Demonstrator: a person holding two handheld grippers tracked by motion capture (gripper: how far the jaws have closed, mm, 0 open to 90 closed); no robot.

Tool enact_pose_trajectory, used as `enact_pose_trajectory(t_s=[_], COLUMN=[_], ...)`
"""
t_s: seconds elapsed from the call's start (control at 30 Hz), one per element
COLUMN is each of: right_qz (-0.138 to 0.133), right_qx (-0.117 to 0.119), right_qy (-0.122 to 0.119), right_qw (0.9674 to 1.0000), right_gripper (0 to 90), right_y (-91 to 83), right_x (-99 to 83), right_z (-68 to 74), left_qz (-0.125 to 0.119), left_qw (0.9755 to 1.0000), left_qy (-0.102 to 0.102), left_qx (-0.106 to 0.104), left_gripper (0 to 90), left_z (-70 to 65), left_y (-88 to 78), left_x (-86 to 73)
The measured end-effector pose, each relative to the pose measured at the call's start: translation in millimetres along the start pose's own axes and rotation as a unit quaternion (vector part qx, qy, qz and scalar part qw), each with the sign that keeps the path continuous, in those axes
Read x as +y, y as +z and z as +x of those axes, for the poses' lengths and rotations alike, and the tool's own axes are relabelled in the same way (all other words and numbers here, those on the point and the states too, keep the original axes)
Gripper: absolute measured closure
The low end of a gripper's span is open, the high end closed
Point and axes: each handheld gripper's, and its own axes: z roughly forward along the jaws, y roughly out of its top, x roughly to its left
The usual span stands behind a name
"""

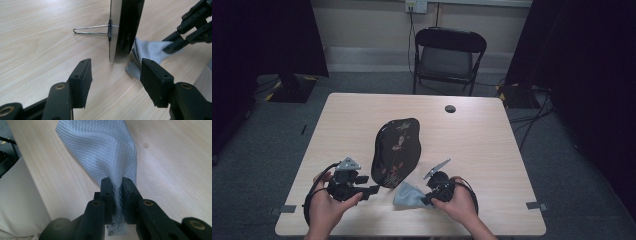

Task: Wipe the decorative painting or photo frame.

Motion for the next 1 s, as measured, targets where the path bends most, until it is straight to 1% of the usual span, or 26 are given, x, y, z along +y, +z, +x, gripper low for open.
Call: enact_pose_trajectory(t_s=[0.07,0.23,0.3,0.33,0.4,0.43,0.47,0.5,0.53,0.6,0.63,0.7,0.73,0.77,0.83,0.93,1.0], right_qz=[0.003,0.013,0.015,0.015,0.017,0.018,0.02,0.021,0.02,0.02,0.018,0.015,0.013,0.013,0.019,0.024,0.028], right_qx=[0.006,0.016,0.021,0.021,0.023,0.023,0.025,0.025,0.025,0.021,0.018,0.013,0.01,0.005,-0.014,-0.021,-0.028], right_qy=[-0.008,-0.027,-0.033,-0.036,-0.044,-0.046,-0.05,-0.052,-0.056,-0.062,-0.06,-0.071,-0.071,-0.071,-0.077,-0.07,-0.068], right_qw=[0.9999,0.9994,0.9991,0.999,0.9986,0.9985,0.9982,0.9981,0.9979,0.9977,0.9979,0.9973,0.9973,0.9974,0.9967,0.997,0.9969], right_gripper=[81.4,81.4,81.4,81.4,81.4,81.4,81.3,81.3,81.3,81.3,81.3,81.3,81.3,81.3,81.3,81.3,81.3], right_y=[2.6,11.8,14.9,16.1,19.7,21.1,23.2,24.4,25.8,27.7,28.2,28.3,28.2,28.3,29.8,33.0,35.0], right_x=[0.6,5.4,9.9,11.5,16.4,18.1,20.8,22.5,25.1,31.5,34.9,42.1,45.4,48.6,55.0,60.3,62.5], right_z=[4.2,16.6,21.7,23.5,28.6,30.5,33.3,35.2,37.2,41.3,43.9,47.7,49.9,51.9,55.6,56.5,55.7], left_qz=[0.0,0.009,0.013,0.01,0.013,0.01,0.011,0.01,0.014,0.012,0.013,0.013,0.012,0.011,0.01,0.009,0.007], left_qw=[1.0,0.9999,0.9999,0.9999,0.9999,0.9999,0.9999,0.9999,0.9998,0.9998,0.9997,0.9997,0.9997,0.9996,0.9996,0.9995,0.9994], left_qy=[-0.001,-0.004,-0.007,-0.009,-0.006,-0.011,-0.01,-0.013,-0.01,-0.015,-0.017,-0.019,-0.019,-0.022,-0.023,-0.024,-0.029], left_qx=[0.0,0.001,0.0,0.001,0.002,0.002,0.003,0.004,0.004,0.008,0.006,0.009,0.011,0.012,0.015,0.016,0.017], left_gripper=[42.0,40.7,40.0,39.8,39.3,39.3,39.1,39.1,39.1,39.0,38.9,38.9,38.9,38.8,38.8,38.4,38.1], left_z=[1.2,2.7,3.0,3.0,4.0,3.9,4.5,4.8,6.5,7.2,8.0,9.2,10.0,10.6,11.6,13.0,13.7], left_y=[-0.7,-3.0,-4.8,-6.2,-7.7,-8.3,-9.2,-9.9,-11.2,-12.2,-13.1,-15.4,-16.5,-17.9,-19.2,-20.4,-21.1], left_x=[-1.3,-5.0,-6.0,-7.0,-7.7,-8.8,-9.2,-10.0,-10.6,-12.2,-12.8,-13.9,-14.5,-15.0,-16.0,-17.6,-18.5])
